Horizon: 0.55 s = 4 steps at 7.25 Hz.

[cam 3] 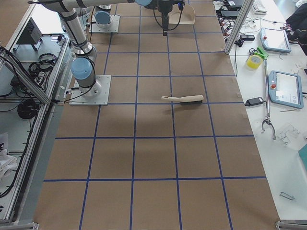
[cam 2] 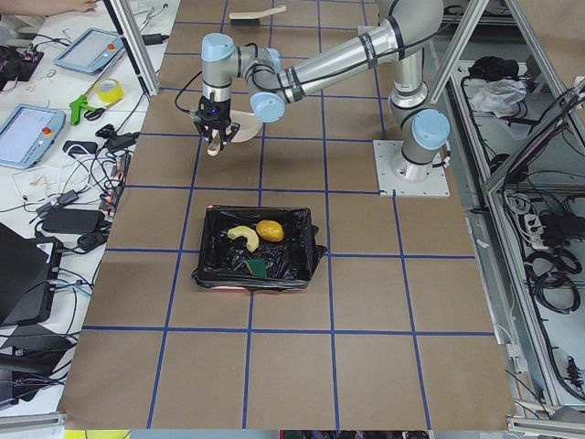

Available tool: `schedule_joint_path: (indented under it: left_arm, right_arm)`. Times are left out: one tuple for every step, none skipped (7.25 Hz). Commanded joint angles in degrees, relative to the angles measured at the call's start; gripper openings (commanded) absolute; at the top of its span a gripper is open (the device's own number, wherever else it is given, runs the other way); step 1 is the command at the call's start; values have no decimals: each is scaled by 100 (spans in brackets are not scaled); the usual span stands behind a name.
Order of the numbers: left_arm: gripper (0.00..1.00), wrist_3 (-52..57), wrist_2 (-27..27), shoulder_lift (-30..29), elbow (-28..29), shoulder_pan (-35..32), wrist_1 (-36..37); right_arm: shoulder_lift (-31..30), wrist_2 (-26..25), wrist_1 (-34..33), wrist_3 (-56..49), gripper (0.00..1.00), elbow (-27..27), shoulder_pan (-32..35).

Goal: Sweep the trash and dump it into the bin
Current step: 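Bring the emptied dustpan back onto the table with the left gripper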

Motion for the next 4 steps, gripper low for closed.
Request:
schedule_joint_path:
  left_arm:
    - [0,-205,-16,-430,34,-98,375]
    - [0,-431,-25,-545,43,-194,395]
    - [0,-695,-25,-676,69,-282,404]
    - [0,-715,-25,-773,121,-283,413]
  right_arm:
    - [-44,-11,33,0,100,9,0]
    - [-45,-29,42,0,100,18,0]
    - [-45,-20,42,0,100,18,0]
    - [-45,-38,51,-9,100,18,-8]
